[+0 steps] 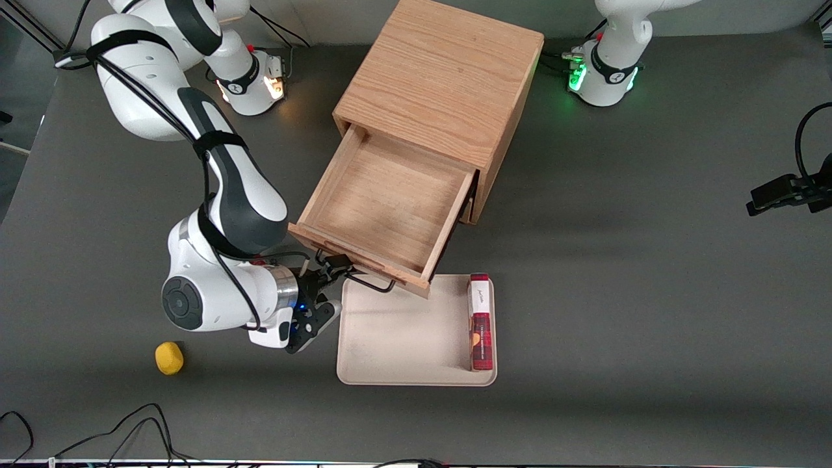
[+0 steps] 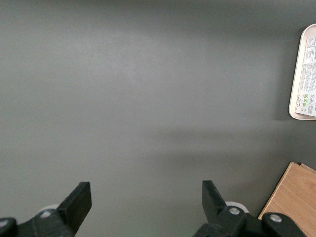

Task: Open upper drawer
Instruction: 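Pull the handle with the right gripper, sliding the upper drawer out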

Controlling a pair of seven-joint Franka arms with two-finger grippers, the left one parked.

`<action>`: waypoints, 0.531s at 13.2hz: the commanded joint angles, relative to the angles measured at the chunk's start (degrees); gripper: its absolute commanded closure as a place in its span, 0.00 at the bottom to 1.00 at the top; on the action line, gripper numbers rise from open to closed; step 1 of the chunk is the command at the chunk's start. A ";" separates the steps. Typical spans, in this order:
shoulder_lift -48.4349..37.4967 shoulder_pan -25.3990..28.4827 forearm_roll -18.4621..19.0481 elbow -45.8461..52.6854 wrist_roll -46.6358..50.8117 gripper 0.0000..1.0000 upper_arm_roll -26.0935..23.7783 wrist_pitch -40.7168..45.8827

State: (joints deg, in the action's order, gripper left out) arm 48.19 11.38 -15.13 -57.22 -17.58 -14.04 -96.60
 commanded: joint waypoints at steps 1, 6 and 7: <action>3.14 0.14 1.51 5.54 -0.88 0.00 0.86 0.54; 1.83 0.40 1.42 5.81 -0.79 0.00 0.42 1.76; 0.87 0.49 1.33 5.72 -0.79 0.00 0.25 2.37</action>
State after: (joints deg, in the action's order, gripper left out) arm 49.17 11.59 -15.13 -54.35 -17.76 -13.95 -95.41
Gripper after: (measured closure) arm 0.000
